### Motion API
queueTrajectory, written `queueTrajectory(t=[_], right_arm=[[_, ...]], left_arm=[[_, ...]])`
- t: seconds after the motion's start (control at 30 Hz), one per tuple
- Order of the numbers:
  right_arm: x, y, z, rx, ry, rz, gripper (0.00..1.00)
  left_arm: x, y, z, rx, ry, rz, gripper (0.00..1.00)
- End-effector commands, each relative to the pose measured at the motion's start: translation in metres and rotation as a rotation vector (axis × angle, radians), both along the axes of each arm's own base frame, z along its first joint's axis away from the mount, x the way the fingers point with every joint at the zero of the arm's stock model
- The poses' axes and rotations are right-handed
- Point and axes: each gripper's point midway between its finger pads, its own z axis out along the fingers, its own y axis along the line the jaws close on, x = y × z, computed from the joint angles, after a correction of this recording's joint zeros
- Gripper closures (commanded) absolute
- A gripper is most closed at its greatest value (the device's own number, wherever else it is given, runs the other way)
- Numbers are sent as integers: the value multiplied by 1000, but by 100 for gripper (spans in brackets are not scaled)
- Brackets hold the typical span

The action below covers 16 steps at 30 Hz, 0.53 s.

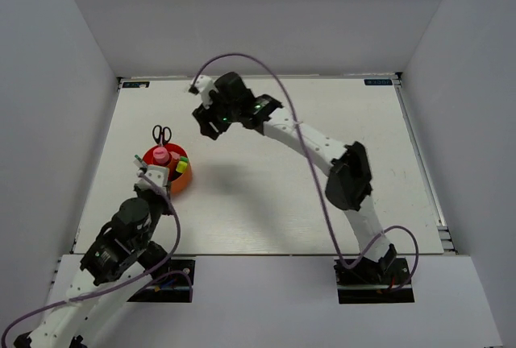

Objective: Sort the stationery into containers
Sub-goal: Reset both arms

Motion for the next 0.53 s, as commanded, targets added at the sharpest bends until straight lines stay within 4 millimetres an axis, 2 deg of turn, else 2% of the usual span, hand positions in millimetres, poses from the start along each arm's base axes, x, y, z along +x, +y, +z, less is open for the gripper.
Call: queueTrajectory(t=[0.0,0.03,0.07,0.1,0.13,0.17,0.2,0.23,0.27,0.3,0.33,0.37,0.4,0.43,0.47,0.5], right_arm=[[-6,-97,23,-148,19,-135,33],[-13,-115,41,-137,0,-148,33],[-17,-134,65,-107,-40,-177,31],[-19,-153,37,-173,-18,-217,31],[-24,-178,38,-179,-37,-266,24],[-31,-198,35,-188,-72,-307,22],[-36,-217,51,-176,-123,-360,15],[-41,-235,17,-235,-119,-398,13],[-52,-250,45,-150,-144,-452,12],[-55,-262,44,-152,-151,-494,10],[-60,-279,13,-204,-141,-542,10],[-65,-287,9,-194,-143,-558,10],[-73,-304,33,-118,-201,-577,10],[-79,-312,-1,-154,-205,-551,10],[-79,-326,5,-139,-230,-587,10],[-81,-338,-4,-182,-248,-601,10]], left_arm=[[0,-48,-7,-1,149,-207,81],[-6,-64,-14,-6,208,-296,58],[-7,-71,-13,-6,232,-324,34],[-5,-85,-28,25,330,-366,19],[-6,-92,-30,22,361,-399,4],[-3,-97,-37,33,399,-405,0],[0,-105,-36,27,414,-422,0],[1,-110,-40,26,441,-441,0],[4,-115,-36,10,427,-453,0],[6,-117,-38,4,446,-460,0],[7,-119,-40,1,458,-462,0],[4,-123,-43,-12,474,-487,0],[7,-123,-43,-23,473,-485,0],[6,-122,-50,-26,491,-483,0],[6,-122,-55,-41,499,-491,0],[6,-123,-55,-54,491,-495,0]])
